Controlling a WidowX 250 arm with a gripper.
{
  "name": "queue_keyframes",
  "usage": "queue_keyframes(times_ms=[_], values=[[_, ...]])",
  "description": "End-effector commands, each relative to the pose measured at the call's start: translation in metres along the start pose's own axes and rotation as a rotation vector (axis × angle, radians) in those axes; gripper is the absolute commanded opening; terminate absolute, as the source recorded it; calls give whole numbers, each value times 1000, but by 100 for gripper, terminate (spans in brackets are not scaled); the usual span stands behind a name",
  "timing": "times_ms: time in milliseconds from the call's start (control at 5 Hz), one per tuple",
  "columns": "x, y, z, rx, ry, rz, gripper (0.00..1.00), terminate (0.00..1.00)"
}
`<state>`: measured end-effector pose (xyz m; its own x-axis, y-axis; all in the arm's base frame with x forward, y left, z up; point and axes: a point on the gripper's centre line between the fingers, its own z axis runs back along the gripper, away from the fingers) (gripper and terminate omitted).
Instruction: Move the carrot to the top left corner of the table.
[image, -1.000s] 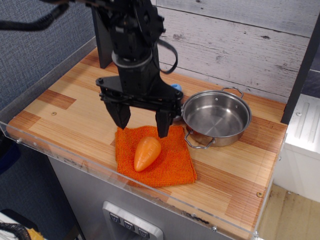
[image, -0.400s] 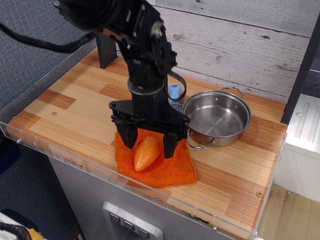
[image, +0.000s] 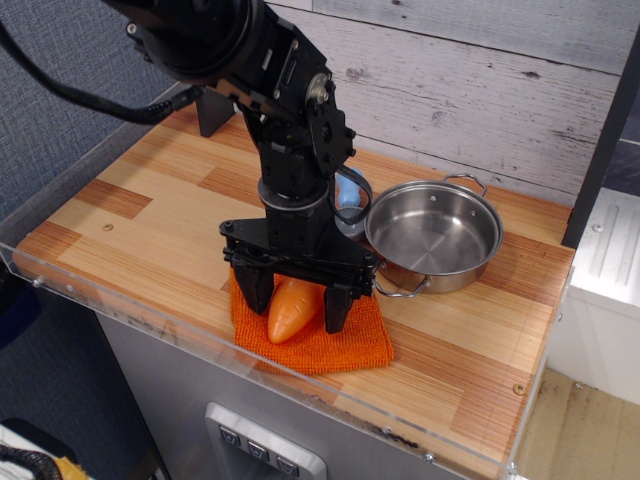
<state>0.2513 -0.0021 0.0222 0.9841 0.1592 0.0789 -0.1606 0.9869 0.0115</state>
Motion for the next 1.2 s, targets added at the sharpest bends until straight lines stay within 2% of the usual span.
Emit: queue_keyframes(times_ms=[0, 200, 400, 600, 800, 1000], values=[[-2, 1, 11, -7, -31, 8, 0, 0], [1, 6, 31, -20, -65, 33, 0, 0], [10, 12, 57, -58, -92, 74, 0, 0], [30, 18, 78, -54, -139, 104, 0, 0], [57, 34, 86, -53, -184, 145, 0, 0], [79, 51, 85, -27, -226, 185, 0, 0]])
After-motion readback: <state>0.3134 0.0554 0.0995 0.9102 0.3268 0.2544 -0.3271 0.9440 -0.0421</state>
